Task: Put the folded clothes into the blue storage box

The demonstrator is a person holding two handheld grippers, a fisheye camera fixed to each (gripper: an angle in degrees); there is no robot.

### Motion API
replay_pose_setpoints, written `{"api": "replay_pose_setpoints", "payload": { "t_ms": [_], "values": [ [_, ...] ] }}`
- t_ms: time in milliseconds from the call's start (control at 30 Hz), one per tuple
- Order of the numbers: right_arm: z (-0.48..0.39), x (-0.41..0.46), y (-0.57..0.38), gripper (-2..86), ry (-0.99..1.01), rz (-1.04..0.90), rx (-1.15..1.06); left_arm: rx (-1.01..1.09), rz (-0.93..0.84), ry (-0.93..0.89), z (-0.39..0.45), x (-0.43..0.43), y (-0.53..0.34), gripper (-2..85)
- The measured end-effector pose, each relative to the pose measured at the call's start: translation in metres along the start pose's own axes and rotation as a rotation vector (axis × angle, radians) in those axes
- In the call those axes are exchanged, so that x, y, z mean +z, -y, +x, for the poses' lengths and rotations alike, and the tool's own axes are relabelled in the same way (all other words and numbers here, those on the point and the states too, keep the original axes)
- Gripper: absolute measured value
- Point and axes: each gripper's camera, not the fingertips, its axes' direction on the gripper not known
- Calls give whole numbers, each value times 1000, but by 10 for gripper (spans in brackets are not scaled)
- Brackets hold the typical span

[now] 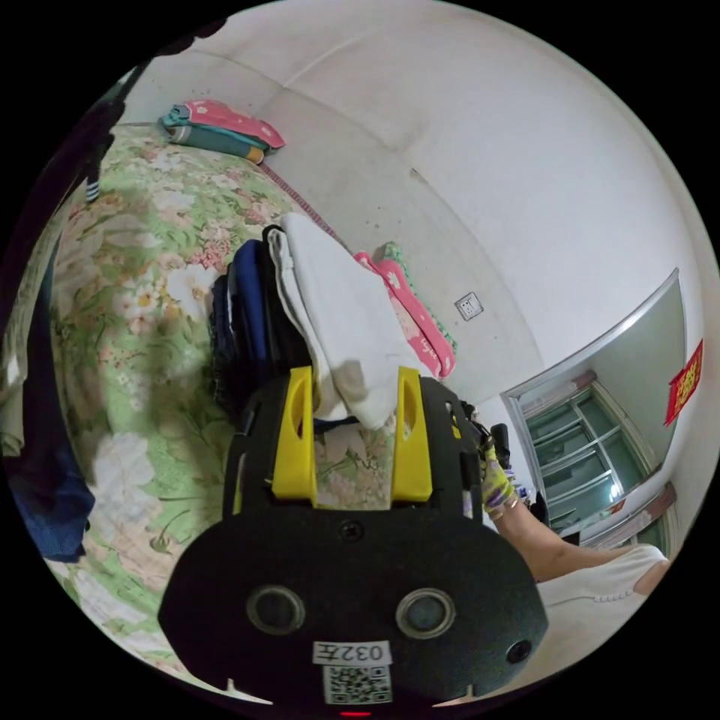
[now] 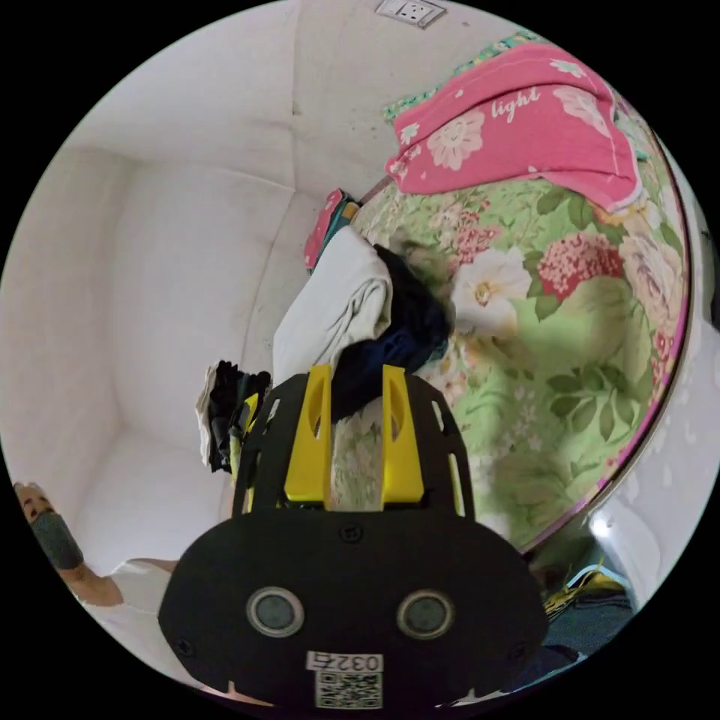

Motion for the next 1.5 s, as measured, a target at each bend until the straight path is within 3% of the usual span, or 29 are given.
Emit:
{"api": "replay_pose_setpoints", "payload": {
  "t_ms": [200, 333, 533, 800, 933, 1300, 1433, 1500],
  "values": [
    [-27, 25, 34, 116, -38, -19, 18, -11, -45, -33, 17, -2, 21, 120],
    [-45, 49, 50, 112, -120, -65, 32, -4, -75, 85, 32, -9, 32, 85],
    [-78, 64, 51, 111, -249, -86, 37, -48, -100, -34, 27, -22, 36, 60],
    [-83, 56, 28, 125, -195, 60, 90, -13, -71, -23, 48, -33, 35, 41],
    [-91, 69, 29, 123, -158, 6, 26, 29, -79, 8, 59, -31, 40, 39],
    [-145, 98, 12, 92, -452, 34, -278, 23, -135, 25, 40, -2, 46, 29],
    [-96, 103, 18, 126, -234, -75, -15, 39, -154, 31, 31, 14, 49, 31],
    [-86, 105, 15, 109, -182, -65, 2, 41, -158, 30, 25, 21, 50, 36]
  ]
}}
